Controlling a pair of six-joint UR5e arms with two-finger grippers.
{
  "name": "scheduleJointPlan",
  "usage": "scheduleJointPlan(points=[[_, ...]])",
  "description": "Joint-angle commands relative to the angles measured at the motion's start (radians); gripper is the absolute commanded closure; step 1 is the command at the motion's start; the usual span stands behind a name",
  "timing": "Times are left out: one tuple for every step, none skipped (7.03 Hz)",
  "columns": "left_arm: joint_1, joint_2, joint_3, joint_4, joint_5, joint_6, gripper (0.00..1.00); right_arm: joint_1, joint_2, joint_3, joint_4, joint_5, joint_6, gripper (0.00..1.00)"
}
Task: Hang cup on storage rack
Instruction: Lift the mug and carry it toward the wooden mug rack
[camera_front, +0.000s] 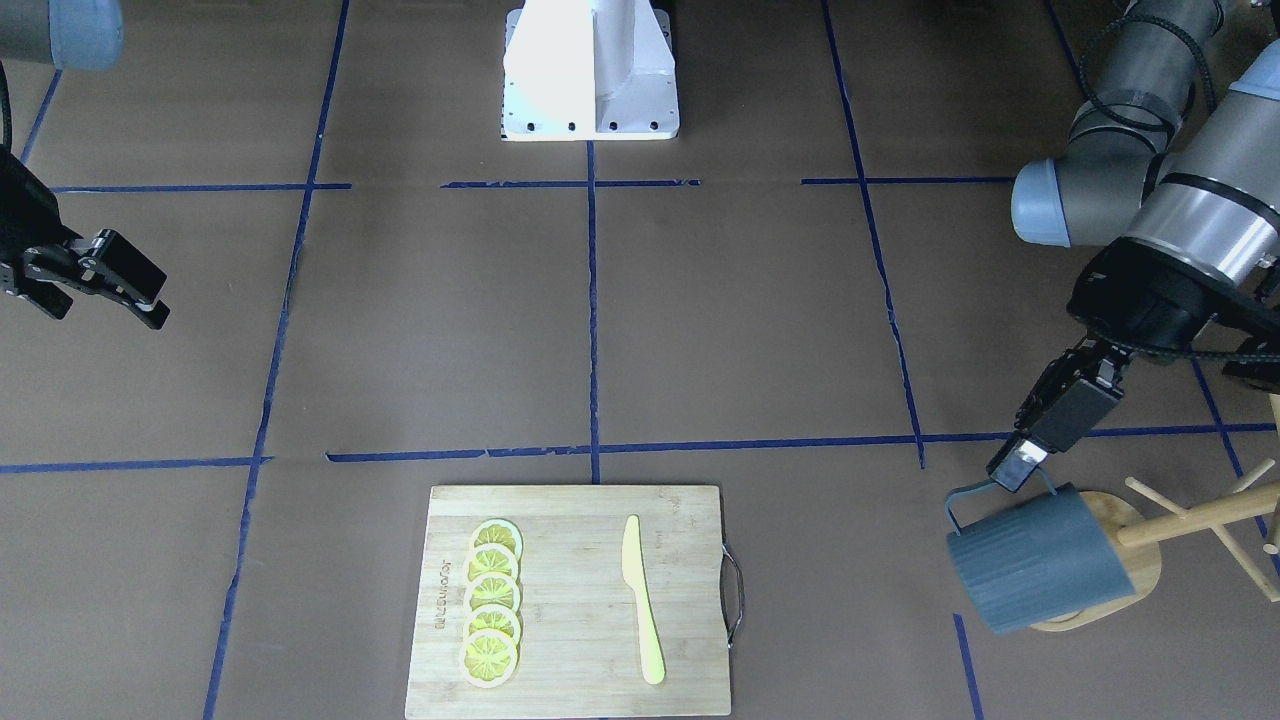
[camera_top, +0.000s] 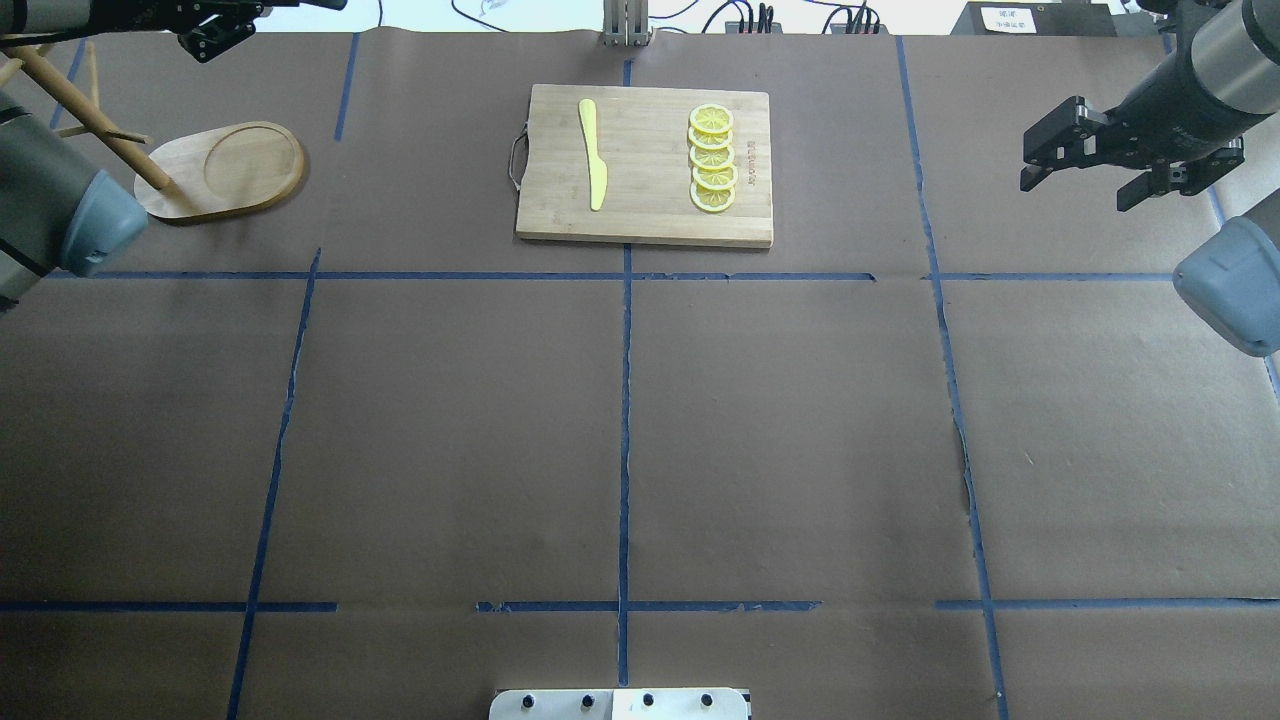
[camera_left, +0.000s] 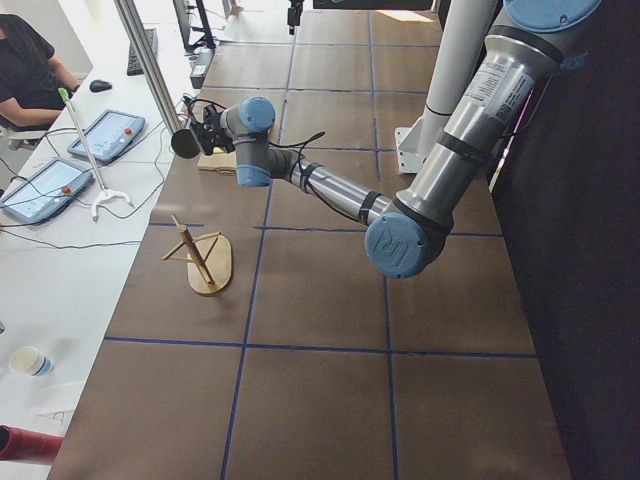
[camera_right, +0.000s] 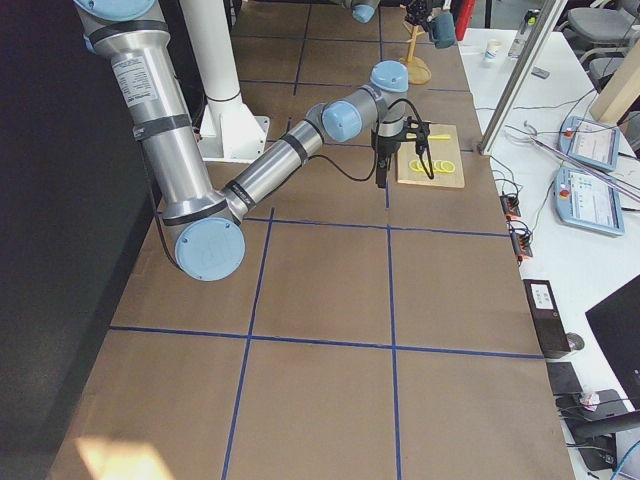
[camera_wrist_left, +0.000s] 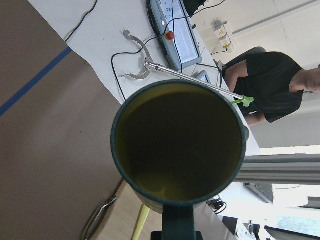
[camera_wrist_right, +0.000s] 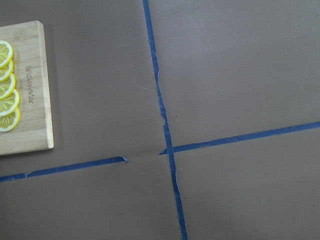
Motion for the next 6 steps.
scheduleJointPlan(points=[[-0.020,0.046,0.008,-0.120,0.089,-0.179,1.00,0.001,0.001,0.000,-0.002,-0.012,0.000,0.00],[-0.029,0.065,0.009,-0.138,0.117,-0.236,1.00,0.001,0.001,0.000,0.000,-0.014,0.000,0.00],[-0.025,0.089,0.041,-0.210,0.227,-0.306,0.99,0.003,0.014,0.000,-0.002,-0.014,0.000,0.00],[-0.025,0.094,0.109,-0.306,0.263,-0.375,0.99,0.003,0.016,0.000,-0.002,-0.014,0.000,0.00],[-0.026,0.091,0.173,-0.363,0.272,-0.400,1.00,0.003,0.028,0.002,-0.005,-0.014,0.000,0.00],[-0.026,0.090,0.192,-0.367,0.300,-0.451,1.00,0.005,0.033,0.003,-0.005,-0.014,0.000,0.00]])
